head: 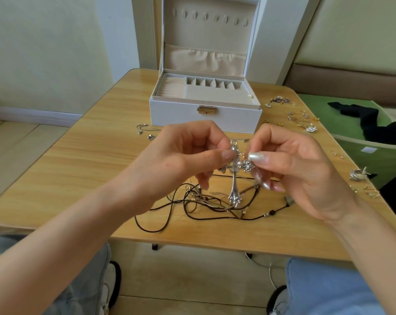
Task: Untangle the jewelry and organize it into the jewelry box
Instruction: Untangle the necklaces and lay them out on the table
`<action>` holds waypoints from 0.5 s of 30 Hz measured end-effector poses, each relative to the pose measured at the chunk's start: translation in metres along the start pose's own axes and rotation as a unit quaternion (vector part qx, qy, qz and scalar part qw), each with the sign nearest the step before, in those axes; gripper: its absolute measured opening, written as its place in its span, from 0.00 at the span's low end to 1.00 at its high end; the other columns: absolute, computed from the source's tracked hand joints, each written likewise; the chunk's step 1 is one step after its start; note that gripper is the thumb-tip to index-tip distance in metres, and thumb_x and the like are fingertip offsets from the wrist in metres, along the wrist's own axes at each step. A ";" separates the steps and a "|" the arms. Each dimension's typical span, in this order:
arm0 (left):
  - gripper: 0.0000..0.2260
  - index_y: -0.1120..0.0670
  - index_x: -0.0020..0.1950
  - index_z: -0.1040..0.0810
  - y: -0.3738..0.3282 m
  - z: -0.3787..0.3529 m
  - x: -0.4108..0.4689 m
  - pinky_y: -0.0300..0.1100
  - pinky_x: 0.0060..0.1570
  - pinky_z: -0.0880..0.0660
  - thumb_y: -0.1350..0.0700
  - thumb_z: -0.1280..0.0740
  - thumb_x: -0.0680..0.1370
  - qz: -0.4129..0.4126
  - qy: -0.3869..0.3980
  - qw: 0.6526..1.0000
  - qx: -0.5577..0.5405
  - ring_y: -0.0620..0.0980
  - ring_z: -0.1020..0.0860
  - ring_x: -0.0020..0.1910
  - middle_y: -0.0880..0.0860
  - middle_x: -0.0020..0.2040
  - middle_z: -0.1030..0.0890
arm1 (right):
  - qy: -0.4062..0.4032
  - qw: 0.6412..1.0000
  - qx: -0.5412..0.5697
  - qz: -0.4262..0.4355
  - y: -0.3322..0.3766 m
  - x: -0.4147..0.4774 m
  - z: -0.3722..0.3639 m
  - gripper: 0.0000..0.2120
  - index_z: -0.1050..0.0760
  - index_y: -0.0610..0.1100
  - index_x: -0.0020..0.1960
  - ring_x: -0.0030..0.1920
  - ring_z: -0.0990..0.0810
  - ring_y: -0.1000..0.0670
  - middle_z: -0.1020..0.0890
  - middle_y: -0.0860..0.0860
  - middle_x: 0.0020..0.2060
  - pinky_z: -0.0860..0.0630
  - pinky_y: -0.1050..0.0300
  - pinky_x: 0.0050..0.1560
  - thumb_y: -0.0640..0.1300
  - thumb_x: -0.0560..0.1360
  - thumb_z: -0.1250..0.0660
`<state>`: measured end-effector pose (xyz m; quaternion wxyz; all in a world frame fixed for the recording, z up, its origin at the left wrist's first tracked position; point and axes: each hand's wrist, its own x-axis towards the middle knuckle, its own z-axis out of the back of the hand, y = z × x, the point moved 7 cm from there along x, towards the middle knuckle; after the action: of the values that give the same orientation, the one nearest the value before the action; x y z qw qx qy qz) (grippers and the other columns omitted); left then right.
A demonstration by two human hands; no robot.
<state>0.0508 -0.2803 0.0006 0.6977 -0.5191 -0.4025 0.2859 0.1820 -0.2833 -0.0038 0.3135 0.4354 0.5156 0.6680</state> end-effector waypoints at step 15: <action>0.06 0.60 0.43 0.27 0.013 -0.014 -0.003 0.35 0.26 0.30 0.57 0.36 0.74 0.034 0.022 0.998 -0.057 0.47 0.23 0.31 0.55 0.36 0.21 | -0.004 0.999 -0.026 -0.030 -0.001 0.001 -0.001 0.06 0.24 0.46 0.40 0.29 0.26 0.51 0.20 0.45 0.33 0.33 0.64 0.25 0.48 0.67 0.30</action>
<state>0.0618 -0.2857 -0.0150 0.6652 -0.5779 -0.3849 0.2747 0.1807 -0.2828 -0.0049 0.3471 0.4141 0.5095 0.6697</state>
